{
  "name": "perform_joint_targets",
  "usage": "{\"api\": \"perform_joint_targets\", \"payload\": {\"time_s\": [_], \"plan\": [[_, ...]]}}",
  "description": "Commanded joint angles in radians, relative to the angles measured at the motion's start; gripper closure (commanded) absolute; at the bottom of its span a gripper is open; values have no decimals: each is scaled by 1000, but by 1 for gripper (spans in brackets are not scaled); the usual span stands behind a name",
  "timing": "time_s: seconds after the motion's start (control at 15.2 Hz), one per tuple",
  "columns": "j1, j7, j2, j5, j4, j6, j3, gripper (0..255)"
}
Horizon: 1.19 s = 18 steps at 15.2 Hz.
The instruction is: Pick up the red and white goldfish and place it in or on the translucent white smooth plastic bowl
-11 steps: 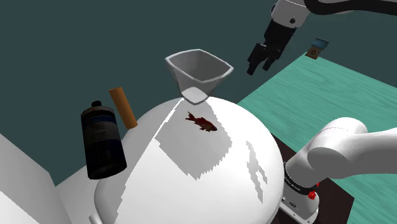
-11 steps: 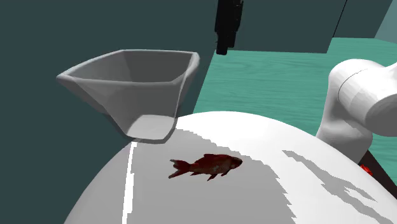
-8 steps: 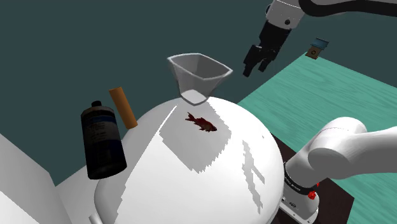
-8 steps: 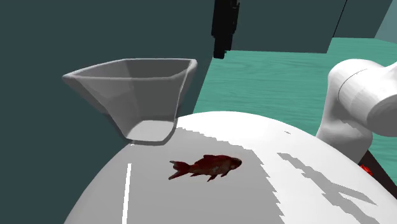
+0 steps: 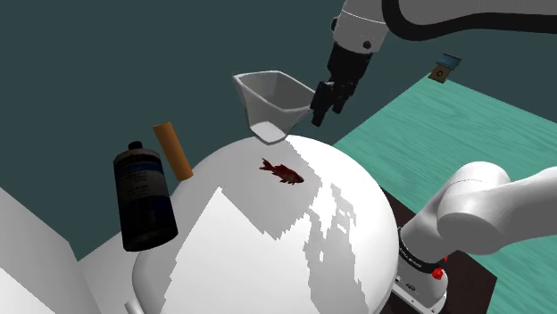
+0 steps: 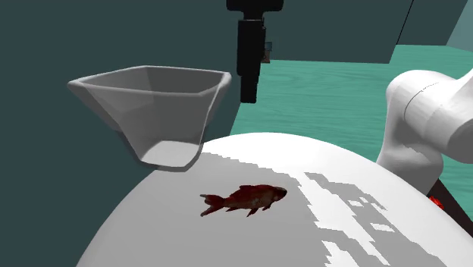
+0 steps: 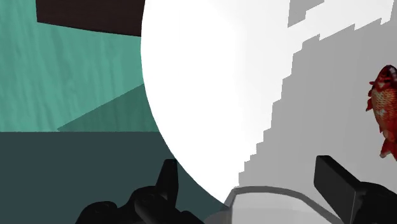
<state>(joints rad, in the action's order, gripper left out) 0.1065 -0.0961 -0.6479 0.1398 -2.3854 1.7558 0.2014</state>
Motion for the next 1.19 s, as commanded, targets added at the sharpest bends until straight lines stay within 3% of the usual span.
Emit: {"api": "perform_joint_targets", "payload": {"time_s": [0.0,0.66,1.12], "plan": [[27,-4,34,16,9,17,35,0],[138,-30,224,62,107,70,208,0],[139,-27,237,72,24,166,226,0]]}}
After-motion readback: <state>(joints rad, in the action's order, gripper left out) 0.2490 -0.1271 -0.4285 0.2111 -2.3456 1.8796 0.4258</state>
